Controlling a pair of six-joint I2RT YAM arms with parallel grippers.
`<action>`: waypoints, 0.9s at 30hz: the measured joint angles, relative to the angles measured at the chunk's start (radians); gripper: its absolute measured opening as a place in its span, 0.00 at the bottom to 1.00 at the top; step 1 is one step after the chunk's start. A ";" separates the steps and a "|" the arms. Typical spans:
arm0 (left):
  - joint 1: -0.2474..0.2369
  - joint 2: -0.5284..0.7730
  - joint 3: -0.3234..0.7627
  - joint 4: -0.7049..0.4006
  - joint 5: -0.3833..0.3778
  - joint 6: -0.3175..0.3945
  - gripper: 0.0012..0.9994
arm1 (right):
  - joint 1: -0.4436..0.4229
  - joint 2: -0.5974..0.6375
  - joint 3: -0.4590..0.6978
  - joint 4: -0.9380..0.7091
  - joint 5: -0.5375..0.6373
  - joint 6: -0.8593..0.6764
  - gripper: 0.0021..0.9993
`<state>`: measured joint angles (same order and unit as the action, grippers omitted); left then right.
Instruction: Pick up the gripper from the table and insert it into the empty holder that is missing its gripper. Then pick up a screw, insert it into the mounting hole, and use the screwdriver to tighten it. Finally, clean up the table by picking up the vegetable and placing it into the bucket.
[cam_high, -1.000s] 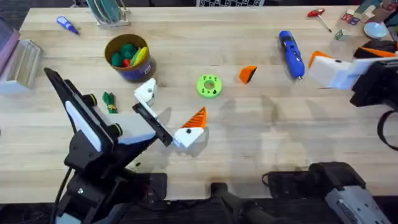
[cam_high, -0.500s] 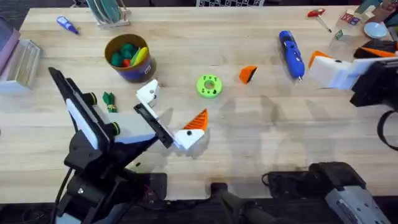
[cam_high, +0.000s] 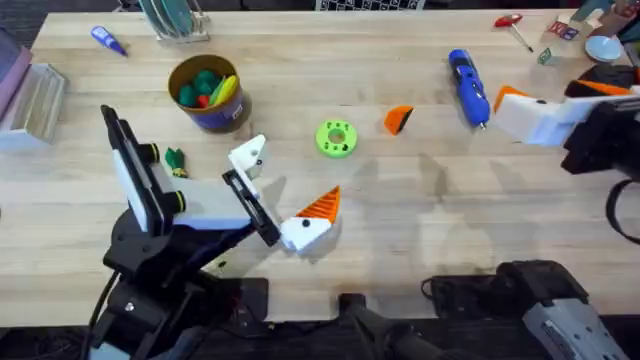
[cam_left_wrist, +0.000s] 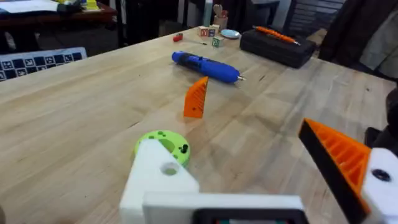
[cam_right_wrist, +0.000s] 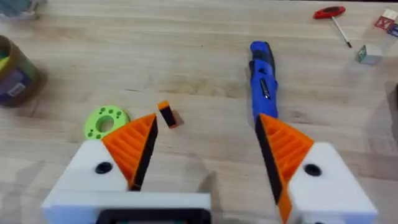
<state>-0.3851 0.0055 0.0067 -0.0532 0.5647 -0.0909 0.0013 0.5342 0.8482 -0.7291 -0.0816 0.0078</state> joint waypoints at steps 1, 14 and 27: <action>0.000 0.000 0.000 0.000 0.000 0.000 0.99 | 0.000 0.000 0.000 0.011 -0.009 0.000 0.95; 0.000 0.000 0.000 0.000 0.012 -0.004 0.99 | 0.056 0.360 0.144 -0.076 -0.123 -0.134 0.95; 0.000 0.000 0.000 0.000 0.016 -0.007 0.99 | 0.206 0.780 0.283 -0.110 -0.128 -0.282 0.95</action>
<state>-0.3851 0.0055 0.0067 -0.0532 0.5804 -0.0978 0.2070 1.3143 1.1316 -0.8388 -0.2097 -0.2739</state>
